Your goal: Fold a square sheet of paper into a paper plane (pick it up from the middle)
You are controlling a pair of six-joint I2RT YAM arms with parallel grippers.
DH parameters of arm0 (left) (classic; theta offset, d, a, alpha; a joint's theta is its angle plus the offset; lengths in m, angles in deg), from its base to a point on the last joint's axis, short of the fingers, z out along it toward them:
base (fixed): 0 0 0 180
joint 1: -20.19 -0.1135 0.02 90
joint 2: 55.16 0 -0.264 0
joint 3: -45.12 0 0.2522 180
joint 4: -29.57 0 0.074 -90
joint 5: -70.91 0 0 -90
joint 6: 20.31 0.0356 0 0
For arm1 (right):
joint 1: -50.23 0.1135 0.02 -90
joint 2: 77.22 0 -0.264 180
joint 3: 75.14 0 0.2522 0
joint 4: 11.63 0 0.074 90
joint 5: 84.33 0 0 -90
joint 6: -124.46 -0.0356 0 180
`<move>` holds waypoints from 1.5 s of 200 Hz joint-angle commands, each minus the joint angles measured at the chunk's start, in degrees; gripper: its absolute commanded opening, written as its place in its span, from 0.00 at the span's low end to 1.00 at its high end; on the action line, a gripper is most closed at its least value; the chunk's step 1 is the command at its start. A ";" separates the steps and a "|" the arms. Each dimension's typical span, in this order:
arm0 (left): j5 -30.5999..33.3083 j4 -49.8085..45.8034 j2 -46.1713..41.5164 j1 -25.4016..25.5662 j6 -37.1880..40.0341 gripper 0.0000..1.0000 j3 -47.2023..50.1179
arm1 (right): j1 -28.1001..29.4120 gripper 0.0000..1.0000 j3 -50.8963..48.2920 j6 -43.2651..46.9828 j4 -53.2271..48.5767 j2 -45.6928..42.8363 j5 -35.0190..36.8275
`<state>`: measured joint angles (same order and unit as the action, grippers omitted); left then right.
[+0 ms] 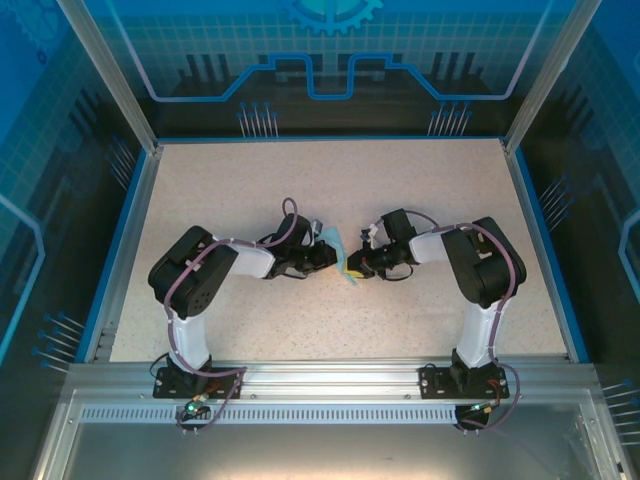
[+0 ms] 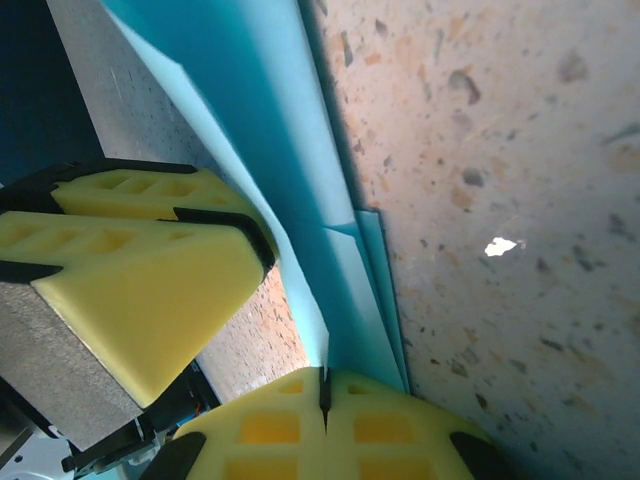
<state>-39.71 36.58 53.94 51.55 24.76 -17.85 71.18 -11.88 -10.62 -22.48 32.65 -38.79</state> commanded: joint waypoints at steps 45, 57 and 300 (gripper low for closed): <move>3.97 -8.21 2.59 0.28 -0.93 0.16 -3.63 | -0.82 0.01 -0.48 0.30 -1.67 1.00 -0.48; 4.43 -10.06 3.02 0.21 -1.03 0.16 -4.30 | -0.82 0.05 0.02 1.40 -2.87 0.17 -0.09; 6.11 -18.69 3.75 0.21 -1.55 0.16 -6.86 | 7.25 0.49 -5.40 20.30 -13.87 -24.04 33.46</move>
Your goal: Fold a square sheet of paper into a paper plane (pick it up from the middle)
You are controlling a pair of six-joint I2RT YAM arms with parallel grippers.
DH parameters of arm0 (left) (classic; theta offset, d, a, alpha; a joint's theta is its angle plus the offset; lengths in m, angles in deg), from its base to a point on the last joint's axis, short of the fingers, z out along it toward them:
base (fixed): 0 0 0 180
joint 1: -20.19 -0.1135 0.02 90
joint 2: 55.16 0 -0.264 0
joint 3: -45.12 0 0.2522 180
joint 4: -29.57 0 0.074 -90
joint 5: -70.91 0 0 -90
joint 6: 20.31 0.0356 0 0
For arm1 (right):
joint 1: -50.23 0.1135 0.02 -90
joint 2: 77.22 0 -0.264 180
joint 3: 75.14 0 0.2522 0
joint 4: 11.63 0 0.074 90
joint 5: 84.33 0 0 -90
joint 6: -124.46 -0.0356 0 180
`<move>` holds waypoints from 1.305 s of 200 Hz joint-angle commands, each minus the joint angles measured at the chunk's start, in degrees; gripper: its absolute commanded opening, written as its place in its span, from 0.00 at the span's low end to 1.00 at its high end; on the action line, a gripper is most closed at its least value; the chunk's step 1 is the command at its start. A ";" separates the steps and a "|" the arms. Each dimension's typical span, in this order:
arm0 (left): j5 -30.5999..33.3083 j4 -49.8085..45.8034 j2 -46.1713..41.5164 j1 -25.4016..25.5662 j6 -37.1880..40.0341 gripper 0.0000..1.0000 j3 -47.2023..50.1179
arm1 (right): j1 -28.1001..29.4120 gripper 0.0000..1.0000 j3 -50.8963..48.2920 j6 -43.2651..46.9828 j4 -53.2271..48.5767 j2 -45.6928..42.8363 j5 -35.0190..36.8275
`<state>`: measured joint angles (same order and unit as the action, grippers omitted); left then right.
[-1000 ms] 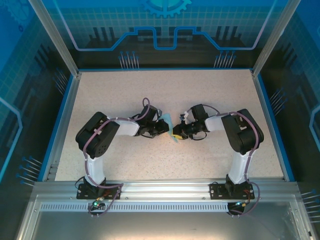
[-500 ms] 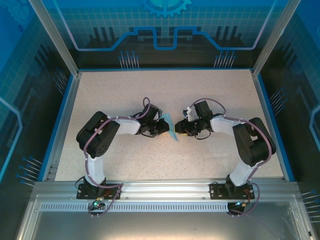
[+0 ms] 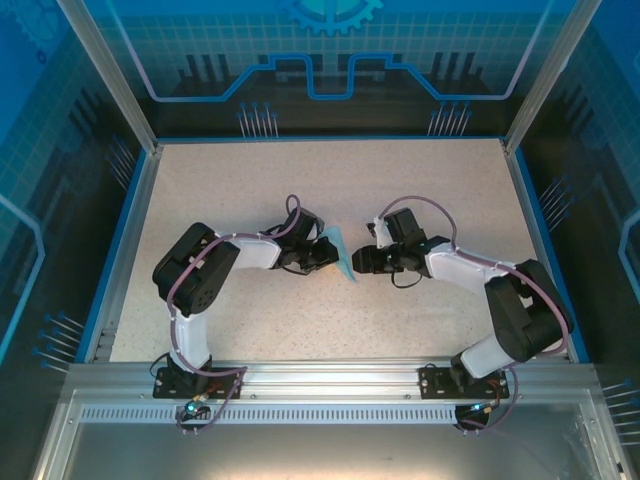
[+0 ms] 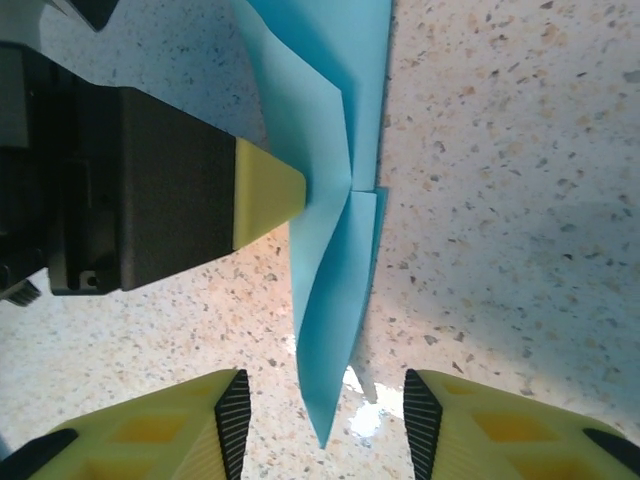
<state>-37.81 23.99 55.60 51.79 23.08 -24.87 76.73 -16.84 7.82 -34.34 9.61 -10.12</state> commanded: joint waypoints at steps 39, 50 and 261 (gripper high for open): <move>4.21 -6.24 2.09 0.01 0.11 0.16 -0.11 | 4.49 0.53 -0.19 2.22 -2.70 -0.60 8.39; 4.21 -6.41 2.09 -0.04 0.07 0.16 -0.20 | 5.02 0.53 -0.17 2.31 -2.44 -0.47 8.41; 3.67 -6.86 2.09 -0.04 0.01 0.16 -0.99 | 7.34 0.30 5.46 3.99 -3.25 7.40 2.41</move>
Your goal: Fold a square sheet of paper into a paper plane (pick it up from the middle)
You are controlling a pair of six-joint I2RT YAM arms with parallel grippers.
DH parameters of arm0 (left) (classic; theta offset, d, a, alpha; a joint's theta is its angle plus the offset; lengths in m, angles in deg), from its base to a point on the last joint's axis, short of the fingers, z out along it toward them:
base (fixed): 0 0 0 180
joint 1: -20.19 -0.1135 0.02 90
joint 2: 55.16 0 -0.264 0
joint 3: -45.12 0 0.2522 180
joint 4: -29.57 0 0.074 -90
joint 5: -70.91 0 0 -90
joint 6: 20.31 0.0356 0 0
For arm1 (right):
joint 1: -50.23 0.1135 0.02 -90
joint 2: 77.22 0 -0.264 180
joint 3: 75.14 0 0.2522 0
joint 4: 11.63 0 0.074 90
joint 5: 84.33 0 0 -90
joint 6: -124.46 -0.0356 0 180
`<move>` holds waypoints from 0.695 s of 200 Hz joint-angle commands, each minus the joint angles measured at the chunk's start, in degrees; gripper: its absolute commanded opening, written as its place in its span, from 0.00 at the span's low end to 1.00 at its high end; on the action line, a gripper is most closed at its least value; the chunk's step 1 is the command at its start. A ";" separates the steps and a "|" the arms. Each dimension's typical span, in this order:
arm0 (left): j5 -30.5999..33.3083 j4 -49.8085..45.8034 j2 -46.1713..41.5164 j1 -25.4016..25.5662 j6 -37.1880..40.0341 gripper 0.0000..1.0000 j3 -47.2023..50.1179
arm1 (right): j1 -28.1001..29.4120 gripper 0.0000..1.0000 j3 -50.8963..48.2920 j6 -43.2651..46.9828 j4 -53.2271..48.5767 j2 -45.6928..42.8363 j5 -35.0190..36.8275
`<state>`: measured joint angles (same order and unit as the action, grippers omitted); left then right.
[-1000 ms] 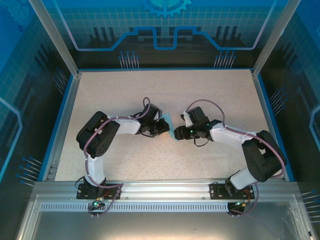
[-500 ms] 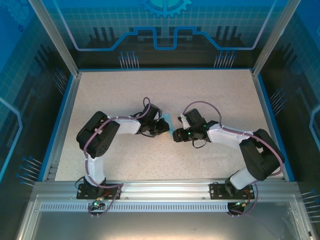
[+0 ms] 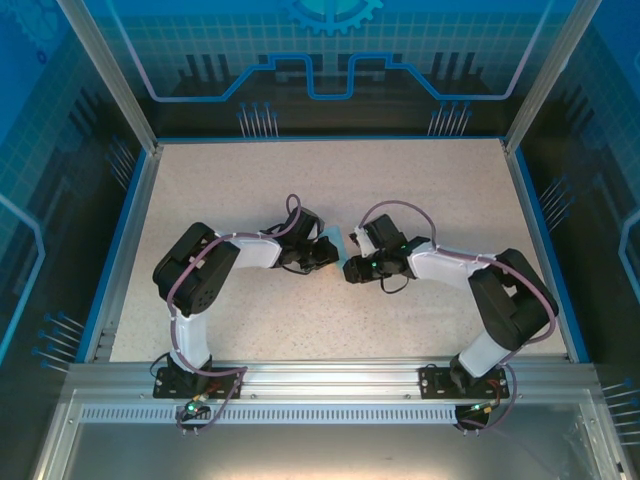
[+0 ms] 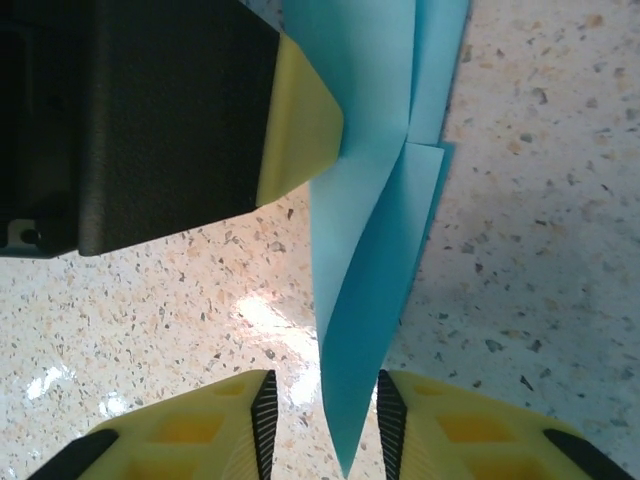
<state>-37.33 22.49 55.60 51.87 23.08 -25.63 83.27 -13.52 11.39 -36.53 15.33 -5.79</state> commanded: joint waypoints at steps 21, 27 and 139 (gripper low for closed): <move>3.06 -5.33 2.04 -0.06 0.12 0.16 -0.22 | 0.76 0.25 2.17 0.27 -1.39 2.69 -1.70; 3.10 -5.30 2.09 -0.10 0.09 0.16 -0.31 | 0.79 0.24 2.17 0.28 -1.37 2.87 -1.53; 1.32 -3.33 1.75 -0.12 0.29 0.19 -1.37 | -0.23 0.12 2.09 -1.86 -1.70 5.70 -4.09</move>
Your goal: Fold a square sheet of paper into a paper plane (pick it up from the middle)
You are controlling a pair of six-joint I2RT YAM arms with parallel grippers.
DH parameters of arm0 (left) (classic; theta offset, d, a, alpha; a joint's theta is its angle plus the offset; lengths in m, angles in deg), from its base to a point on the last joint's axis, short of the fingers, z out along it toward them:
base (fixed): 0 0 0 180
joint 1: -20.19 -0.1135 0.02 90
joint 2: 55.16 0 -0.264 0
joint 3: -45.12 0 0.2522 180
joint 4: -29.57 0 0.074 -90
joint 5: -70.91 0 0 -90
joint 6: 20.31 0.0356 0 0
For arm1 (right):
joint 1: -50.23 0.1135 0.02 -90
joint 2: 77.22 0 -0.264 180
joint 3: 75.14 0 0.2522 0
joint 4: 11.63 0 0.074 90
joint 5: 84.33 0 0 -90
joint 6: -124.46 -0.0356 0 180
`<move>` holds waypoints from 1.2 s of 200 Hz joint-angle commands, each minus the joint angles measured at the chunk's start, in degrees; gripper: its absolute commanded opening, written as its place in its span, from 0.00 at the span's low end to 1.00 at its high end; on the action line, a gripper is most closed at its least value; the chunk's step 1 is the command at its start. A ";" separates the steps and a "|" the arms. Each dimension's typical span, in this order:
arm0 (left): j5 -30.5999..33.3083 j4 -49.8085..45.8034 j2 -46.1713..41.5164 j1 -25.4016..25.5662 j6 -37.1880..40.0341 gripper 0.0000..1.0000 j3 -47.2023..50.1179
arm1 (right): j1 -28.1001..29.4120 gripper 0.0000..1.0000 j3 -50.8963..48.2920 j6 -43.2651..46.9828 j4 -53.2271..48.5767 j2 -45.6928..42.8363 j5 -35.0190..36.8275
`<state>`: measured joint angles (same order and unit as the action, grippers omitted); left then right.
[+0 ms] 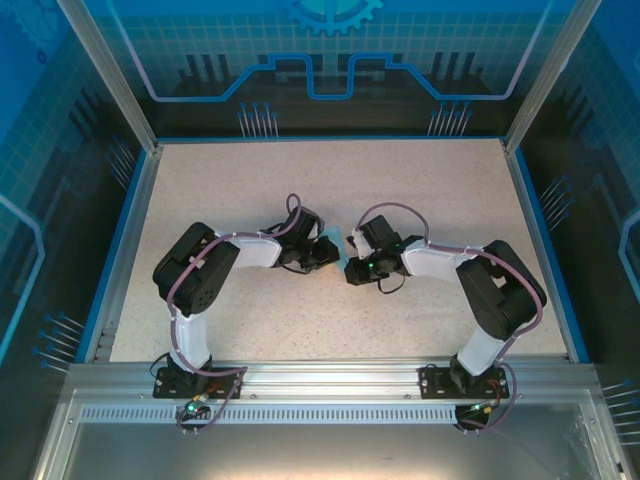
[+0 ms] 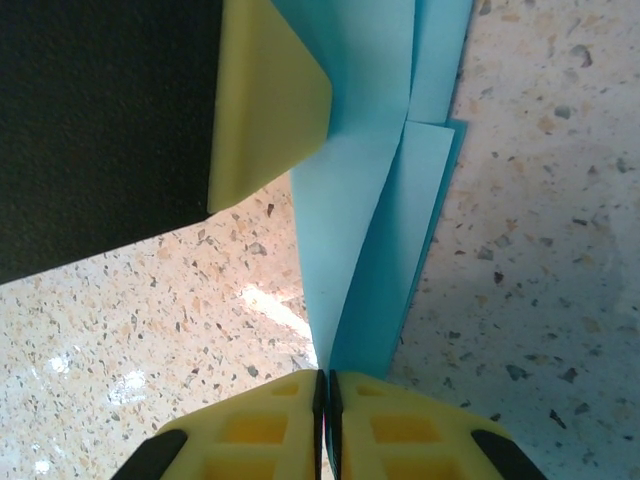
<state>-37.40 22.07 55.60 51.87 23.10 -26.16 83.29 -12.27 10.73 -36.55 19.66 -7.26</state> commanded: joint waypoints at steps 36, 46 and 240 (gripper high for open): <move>1.34 -2.81 2.00 -0.12 0.35 0.21 -1.41 | -1.08 0.09 0.53 -2.01 -1.97 2.49 -3.84; 1.25 -2.75 2.00 -0.11 0.36 0.21 -1.54 | -1.26 0.08 0.53 -2.18 -2.09 2.93 -3.95; -6.09 9.69 -2.67 1.36 -0.17 0.24 4.80 | -7.68 0.01 -0.21 -7.63 -1.77 8.45 -13.28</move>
<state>-41.20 29.26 54.59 52.62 23.08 -22.40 76.84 -11.42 4.24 -35.81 25.39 -21.53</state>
